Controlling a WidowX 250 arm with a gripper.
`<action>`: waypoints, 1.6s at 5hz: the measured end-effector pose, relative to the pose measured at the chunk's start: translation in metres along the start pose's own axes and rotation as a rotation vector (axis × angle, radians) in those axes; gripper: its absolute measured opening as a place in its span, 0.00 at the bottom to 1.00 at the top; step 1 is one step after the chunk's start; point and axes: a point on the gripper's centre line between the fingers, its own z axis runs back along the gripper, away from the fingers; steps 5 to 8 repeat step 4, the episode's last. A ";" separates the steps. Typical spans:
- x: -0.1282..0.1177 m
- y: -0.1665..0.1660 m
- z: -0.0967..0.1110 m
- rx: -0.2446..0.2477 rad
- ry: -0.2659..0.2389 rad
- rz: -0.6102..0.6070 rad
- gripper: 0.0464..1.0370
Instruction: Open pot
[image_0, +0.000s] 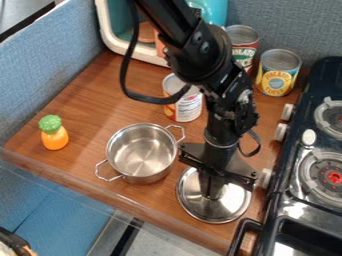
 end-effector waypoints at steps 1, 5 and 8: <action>-0.005 0.001 0.000 -0.009 0.002 0.001 0.03; -0.020 0.024 0.058 -0.057 -0.074 0.084 0.75; -0.020 0.024 0.058 -0.057 -0.074 0.084 0.75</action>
